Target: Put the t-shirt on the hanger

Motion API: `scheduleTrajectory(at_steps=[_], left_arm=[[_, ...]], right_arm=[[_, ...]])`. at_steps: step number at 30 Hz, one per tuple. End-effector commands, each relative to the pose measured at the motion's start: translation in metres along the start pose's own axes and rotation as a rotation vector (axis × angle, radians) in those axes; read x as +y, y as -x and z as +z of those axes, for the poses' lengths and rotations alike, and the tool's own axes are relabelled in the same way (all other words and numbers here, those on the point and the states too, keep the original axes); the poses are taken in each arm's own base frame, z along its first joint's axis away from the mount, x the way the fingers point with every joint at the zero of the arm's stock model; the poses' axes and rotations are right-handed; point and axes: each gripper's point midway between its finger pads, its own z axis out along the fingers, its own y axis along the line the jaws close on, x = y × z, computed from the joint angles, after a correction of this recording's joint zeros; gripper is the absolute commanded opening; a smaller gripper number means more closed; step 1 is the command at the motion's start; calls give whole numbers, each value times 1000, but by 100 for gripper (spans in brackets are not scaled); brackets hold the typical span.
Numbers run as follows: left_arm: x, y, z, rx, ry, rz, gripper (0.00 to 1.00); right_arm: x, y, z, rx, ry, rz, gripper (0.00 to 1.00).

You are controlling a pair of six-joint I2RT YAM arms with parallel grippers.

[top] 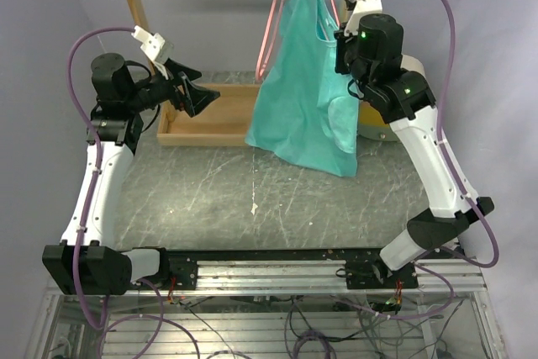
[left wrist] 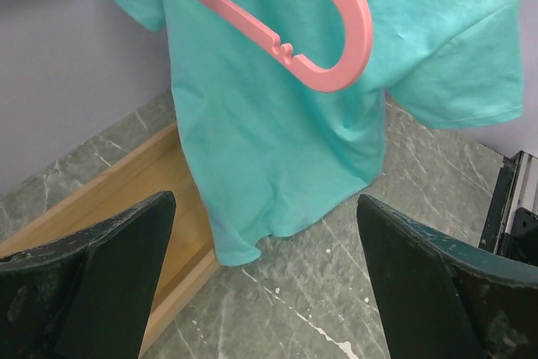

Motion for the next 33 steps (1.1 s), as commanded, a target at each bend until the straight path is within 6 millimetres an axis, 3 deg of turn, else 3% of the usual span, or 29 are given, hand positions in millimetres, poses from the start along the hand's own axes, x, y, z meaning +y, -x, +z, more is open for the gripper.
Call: scheduleTrajectory(at_steps=[1,10,20,25,27,28,30,33], left_arm=[[-3,7,-7,-17,14,41,100],[-7,2,-12,-9,20,44,100],[-9,-2,-15,-1,22,44,100],[-9,-4,-14,2,21,41,100],[-9,-3,-14,1,19,43,100],[-9,-4,-14,1,19,42,100],[-8,-6,-14,4,21,41,100],[-8,-10,-14,13,21,38,100]], right_arm=[[-6,44,7,-168,-18,103,0],[17,33,38,-173,38,125,0],[34,-29,63,-52,71,133,0],[39,-39,60,-32,103,145,2],[38,-36,54,-38,106,142,20],[37,-32,50,-46,112,144,39],[36,-23,40,-67,132,146,95],[30,-5,17,-88,144,158,100]])
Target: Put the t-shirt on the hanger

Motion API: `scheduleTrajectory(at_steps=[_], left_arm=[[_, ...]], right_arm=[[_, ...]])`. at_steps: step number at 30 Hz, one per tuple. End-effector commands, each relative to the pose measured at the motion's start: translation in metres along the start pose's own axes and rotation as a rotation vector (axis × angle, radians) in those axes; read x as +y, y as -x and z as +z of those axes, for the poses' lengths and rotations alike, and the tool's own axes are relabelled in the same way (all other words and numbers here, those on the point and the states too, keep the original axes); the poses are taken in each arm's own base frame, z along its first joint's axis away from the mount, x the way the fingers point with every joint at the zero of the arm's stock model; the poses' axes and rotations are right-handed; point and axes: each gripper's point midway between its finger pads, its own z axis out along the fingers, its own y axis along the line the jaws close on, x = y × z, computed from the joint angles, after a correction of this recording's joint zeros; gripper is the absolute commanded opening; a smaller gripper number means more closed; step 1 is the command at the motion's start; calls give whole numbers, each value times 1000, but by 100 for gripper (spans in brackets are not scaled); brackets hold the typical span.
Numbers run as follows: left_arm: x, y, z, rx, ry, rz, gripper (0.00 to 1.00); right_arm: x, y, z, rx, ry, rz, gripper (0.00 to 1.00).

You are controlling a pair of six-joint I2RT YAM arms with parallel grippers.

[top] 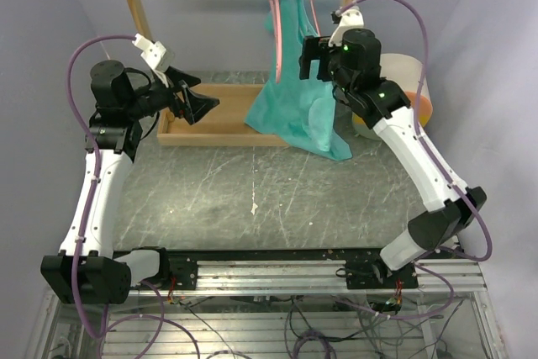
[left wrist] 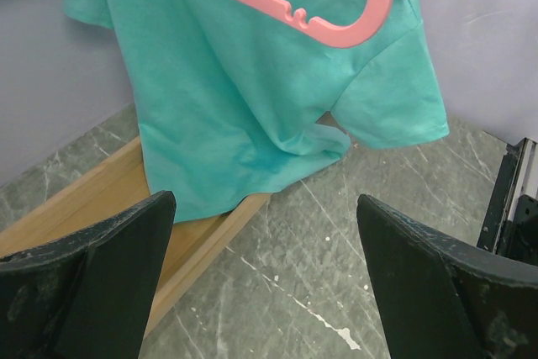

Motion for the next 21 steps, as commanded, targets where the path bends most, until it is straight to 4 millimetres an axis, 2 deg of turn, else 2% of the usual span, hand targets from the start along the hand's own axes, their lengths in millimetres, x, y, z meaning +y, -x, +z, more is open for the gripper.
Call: scheduleTrajectory(at_steps=[1,3,5,11,16,21], left_arm=[[2,-3,-5,4,19,19,100],[2,-6,-5,13,19,21,100],[3,-9,-6,20,22,23,100],[4,-18,-8,41,43,16,100],[6,-24,-9,55,53,0,99],[9,-26,-9,57,72,-11,99]], right_arm=[[-3,48,-51,-92,37,40,100],[-5,54,-73,-102,58,45,100],[-10,50,-92,-98,56,59,100],[-59,-2,-128,9,-182,168,100],[-73,-11,-150,-5,-236,235,100],[-76,-25,-153,17,-248,232,100]])
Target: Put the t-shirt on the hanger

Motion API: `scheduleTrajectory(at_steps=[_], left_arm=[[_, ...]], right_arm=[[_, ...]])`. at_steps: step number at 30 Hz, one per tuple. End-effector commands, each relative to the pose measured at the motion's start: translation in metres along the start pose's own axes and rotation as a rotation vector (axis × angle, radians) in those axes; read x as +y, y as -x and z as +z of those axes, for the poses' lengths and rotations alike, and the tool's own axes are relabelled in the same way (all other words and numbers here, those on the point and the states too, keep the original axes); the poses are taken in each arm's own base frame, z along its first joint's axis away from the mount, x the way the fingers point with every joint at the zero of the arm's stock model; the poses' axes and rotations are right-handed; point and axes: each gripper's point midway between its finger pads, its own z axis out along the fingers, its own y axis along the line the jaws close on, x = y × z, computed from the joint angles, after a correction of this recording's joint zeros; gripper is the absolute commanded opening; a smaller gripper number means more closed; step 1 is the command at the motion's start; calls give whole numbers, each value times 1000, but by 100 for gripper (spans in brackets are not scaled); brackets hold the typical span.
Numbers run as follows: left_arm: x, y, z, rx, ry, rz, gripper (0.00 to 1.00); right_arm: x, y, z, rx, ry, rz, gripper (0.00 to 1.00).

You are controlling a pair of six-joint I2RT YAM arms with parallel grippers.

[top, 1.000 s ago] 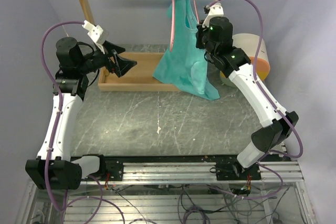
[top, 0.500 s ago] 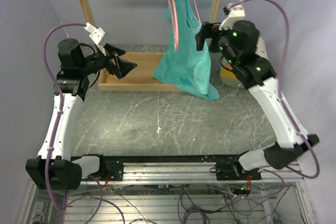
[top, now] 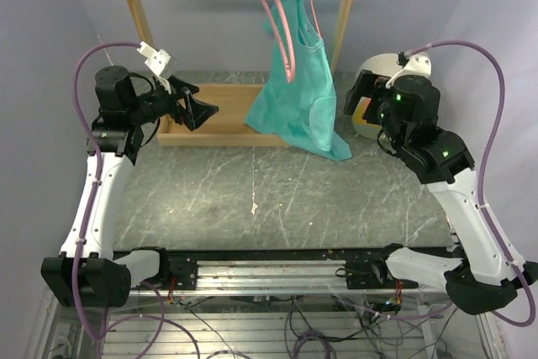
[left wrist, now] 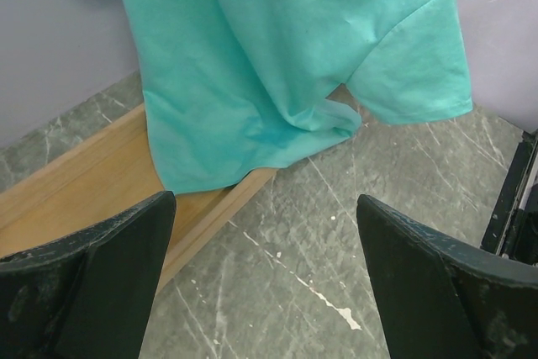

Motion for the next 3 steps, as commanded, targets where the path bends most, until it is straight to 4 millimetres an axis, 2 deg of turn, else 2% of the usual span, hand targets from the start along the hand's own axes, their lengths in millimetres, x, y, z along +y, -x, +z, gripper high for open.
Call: scheduleTrajectory(at_steps=[1,3], left_arm=[[5,0,-5,-7,38,4,99],[5,1,-5,-13,45,-3,99]], right_arm=[[-12,-7,-5,8,-47,23,100],[-14,-10,-3,16,-64,23,100]])
